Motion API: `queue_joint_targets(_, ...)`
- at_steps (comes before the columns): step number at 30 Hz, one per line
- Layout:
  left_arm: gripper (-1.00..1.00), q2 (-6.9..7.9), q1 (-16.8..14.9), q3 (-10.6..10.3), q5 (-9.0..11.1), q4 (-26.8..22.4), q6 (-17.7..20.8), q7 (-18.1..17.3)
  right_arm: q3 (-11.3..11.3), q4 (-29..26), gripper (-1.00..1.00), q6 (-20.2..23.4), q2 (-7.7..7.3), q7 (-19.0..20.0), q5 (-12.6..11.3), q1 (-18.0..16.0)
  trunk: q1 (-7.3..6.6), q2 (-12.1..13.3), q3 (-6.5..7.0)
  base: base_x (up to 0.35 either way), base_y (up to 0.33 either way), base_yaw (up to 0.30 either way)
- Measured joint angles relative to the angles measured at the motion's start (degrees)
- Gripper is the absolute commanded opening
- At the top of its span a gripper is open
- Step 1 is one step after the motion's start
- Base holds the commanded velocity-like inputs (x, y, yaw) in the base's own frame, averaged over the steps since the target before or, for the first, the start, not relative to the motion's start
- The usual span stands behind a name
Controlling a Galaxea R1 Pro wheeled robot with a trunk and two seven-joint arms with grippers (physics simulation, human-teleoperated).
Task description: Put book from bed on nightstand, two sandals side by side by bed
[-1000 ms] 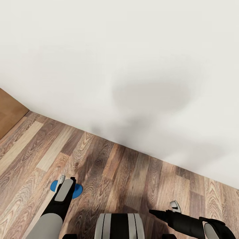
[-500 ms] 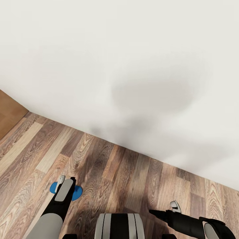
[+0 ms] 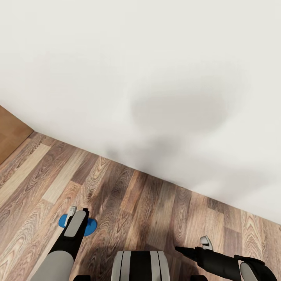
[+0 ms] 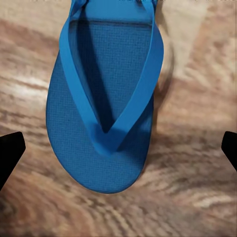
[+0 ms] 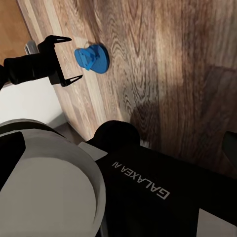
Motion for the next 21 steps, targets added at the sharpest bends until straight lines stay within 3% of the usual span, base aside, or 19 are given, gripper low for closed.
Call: queue_joint_targets(21, 1.0, 0.0, 0.0, 0.0, 0.0, 0.0, 0.0, 0.0, 0.0, 0.0, 1.0, 0.0, 0.0, 0.0, 0.0, 0.0, 0.0, 0.0, 0.0, 0.002, 0.0, 0.0)
